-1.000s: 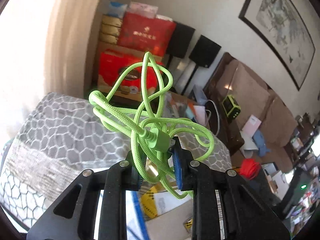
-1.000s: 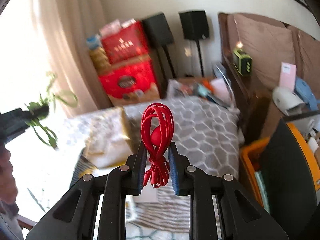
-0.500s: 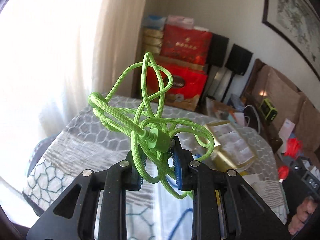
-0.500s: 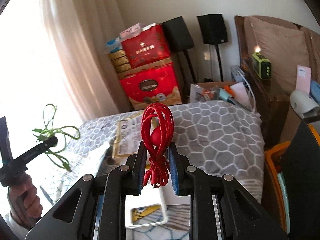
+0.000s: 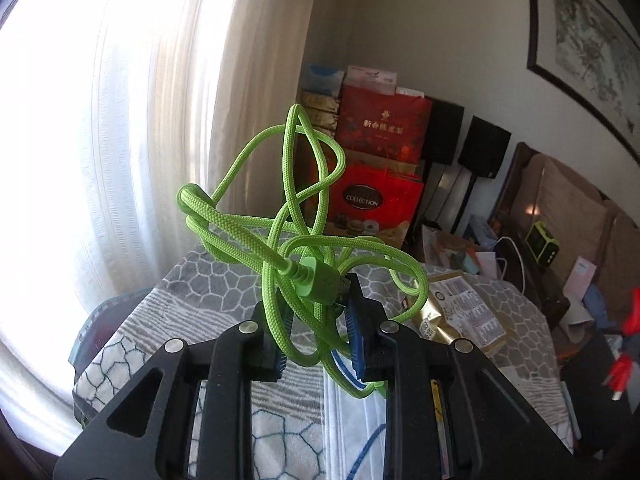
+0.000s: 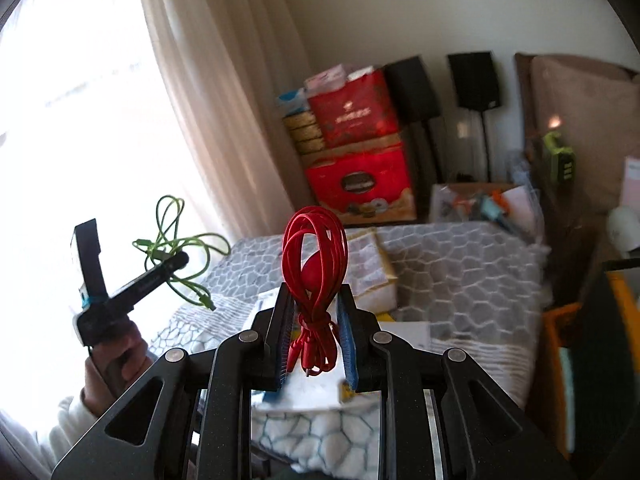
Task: Organize objects
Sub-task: 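Lift the red cable with the right gripper and carry it toward the cardboard box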
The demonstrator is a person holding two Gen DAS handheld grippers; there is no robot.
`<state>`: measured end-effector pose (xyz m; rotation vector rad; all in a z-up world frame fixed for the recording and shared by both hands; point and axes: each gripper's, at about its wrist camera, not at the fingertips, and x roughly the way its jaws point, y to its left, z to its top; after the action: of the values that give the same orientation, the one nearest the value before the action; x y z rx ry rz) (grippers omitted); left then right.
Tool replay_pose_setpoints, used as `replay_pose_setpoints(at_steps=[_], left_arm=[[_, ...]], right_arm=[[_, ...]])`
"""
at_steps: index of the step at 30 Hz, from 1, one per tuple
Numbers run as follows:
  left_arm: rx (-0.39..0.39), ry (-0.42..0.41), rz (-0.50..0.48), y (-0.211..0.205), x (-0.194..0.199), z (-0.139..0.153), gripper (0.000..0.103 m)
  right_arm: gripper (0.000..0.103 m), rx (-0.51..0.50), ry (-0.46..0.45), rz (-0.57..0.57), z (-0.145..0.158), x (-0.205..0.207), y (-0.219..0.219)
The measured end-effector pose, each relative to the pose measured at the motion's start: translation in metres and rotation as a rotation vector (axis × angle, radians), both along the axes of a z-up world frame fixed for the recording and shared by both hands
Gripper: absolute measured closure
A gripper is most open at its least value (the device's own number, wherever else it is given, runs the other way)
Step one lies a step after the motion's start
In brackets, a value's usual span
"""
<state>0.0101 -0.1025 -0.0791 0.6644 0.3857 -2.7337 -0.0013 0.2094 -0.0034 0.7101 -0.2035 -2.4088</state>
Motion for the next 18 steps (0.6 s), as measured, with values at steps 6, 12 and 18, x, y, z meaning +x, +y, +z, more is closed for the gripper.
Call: replay_pose_setpoints(at_steps=[6,12,18], left_arm=[[0.02,0.013,-0.03,0.019,0.006,0.009,0.081],[0.007,0.027,-0.059,0.049,0.011,0.025,0.081],[-0.019,0.055,-0.121,0.091,0.02,0.041,0.081]], right_arm=[[0.082,0.066,0.116,-0.112,0.016,0.043,0.042],[0.082,0.067,0.111,-0.211,0.007,0.056,0.079],[0.082,0.105,0.211,-0.244,0.016,0.07,0.085]])
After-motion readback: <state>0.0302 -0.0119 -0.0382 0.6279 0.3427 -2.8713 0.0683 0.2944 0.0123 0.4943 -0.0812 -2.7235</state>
